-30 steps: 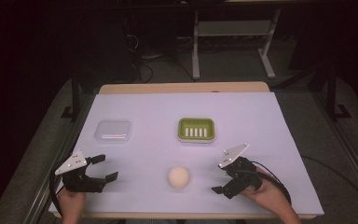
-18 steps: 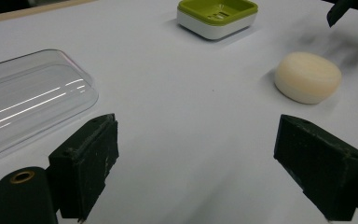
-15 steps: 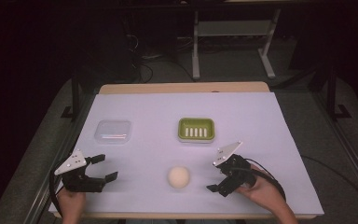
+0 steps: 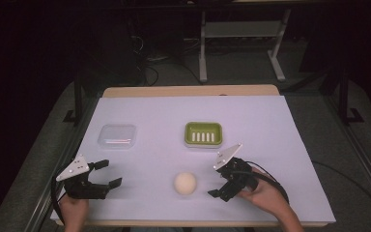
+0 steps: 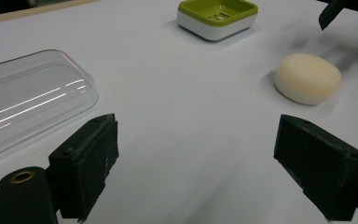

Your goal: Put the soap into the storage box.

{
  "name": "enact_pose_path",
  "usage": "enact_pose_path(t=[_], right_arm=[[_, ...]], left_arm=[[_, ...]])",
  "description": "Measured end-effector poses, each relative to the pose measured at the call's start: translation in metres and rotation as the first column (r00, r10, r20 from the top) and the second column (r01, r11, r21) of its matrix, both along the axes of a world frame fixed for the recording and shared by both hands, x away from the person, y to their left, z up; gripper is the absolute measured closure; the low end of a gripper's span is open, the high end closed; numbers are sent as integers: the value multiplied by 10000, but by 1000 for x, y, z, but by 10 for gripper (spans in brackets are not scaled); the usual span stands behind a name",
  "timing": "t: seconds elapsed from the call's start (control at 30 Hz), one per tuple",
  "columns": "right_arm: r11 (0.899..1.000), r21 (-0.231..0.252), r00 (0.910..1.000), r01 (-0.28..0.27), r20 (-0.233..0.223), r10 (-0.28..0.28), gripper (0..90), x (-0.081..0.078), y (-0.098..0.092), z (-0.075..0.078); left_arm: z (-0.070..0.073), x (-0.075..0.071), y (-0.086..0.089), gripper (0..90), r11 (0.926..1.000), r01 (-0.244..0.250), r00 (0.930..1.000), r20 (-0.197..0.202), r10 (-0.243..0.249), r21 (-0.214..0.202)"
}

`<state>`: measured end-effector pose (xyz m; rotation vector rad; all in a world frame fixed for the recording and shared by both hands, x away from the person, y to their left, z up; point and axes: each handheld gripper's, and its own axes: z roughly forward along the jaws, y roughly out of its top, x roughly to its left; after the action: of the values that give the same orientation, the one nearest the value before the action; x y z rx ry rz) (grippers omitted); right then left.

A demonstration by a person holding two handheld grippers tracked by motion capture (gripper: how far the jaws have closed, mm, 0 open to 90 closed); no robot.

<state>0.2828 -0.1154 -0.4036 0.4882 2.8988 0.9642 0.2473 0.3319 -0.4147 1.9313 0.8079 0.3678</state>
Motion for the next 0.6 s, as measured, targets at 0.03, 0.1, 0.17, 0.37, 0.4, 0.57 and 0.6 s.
enact_pose_path(t=[0.03, 0.1, 0.17, 0.37, 0.4, 0.57, 0.6], right_arm=[[10000, -27, 9999, 75, -85, -75, 164, 0, 2, 1], [10000, -18, 9999, 37, -103, -38, 164, 0, 5, 2], [10000, -14, 10000, 17, -98, -17, 164, 1, 8, 2], [9999, -61, 9998, -158, -76, 157, 161, 3, 15, 4], [9999, -48, 9998, -161, -109, 160, 161, 3, 17, 4], [9995, -90, 9994, -315, -110, 314, 159, 4, 23, 4], [9994, -85, 9994, -336, -126, 335, 159, 4, 25, 4]], left_arm=[[0, 0, 0, 131, 10000, -14, 10000, 0, 14, -17], [0, 0, 0, 131, 10000, -27, 10000, -15, 27, -30], [0, 0, 0, 131, 10000, -45, 10000, -29, 45, -55], [0, 0, 0, 131, 10000, -62, 10000, -37, 62, -68], [0, 0, 0, 131, 10000, -51, 10000, -22, 51, -51], [0, 0, 0, 131, 10000, -43, 10000, -5, 43, -37], [0, 0, 0, 131, 10000, -45, 10000, -8, 45, -38]])
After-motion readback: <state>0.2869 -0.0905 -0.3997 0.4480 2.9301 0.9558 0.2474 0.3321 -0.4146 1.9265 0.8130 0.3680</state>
